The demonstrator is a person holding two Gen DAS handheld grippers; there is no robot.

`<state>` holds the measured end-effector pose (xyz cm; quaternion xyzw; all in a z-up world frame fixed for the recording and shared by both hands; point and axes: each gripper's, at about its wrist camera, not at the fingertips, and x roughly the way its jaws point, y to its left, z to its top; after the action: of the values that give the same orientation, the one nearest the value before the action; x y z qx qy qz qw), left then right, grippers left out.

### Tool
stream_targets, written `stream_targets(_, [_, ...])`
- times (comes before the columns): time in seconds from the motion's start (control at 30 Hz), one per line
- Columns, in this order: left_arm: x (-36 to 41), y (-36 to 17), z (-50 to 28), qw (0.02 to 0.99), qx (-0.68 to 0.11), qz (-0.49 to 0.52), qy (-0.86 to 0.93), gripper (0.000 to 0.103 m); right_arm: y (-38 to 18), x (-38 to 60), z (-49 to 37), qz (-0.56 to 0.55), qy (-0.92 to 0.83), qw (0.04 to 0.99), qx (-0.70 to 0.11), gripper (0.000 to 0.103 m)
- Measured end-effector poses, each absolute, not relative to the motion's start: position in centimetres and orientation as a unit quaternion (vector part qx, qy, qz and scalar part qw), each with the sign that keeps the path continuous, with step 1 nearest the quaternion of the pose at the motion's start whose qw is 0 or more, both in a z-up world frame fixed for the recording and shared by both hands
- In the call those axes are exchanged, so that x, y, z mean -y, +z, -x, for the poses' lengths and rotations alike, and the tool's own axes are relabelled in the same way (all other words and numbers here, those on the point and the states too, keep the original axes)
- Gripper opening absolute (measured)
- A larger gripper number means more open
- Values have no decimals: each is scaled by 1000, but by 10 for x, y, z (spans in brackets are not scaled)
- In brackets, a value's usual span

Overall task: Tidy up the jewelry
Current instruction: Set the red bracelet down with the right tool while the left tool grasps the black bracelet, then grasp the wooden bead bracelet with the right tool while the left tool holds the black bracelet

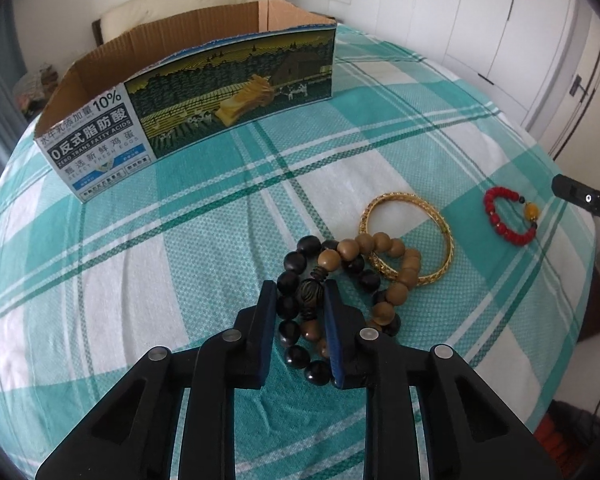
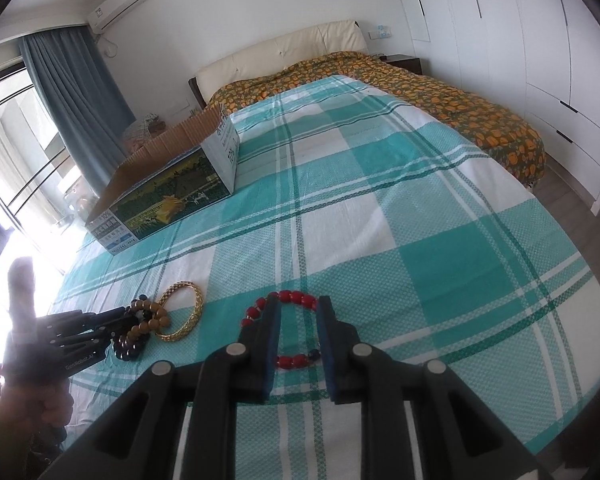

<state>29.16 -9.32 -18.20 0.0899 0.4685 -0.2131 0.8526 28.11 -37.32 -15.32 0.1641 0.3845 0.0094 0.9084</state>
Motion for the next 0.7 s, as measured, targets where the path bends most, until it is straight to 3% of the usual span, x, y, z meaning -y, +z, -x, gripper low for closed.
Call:
stream_targets(0.3, [28,-126,-271,873,-442,35,-202,22,-147,381,-272,-156,-5,910,-383,20])
stream_targets(0.37, [7,-129,-269,870,-450,57,-191,10,-151,381,-272,-157,-4,908,-388,20])
stream_targets(0.7, [-59,-160,-255,863,-475,106,-135,9,-155,363,-267,-154,12,905,-396,20])
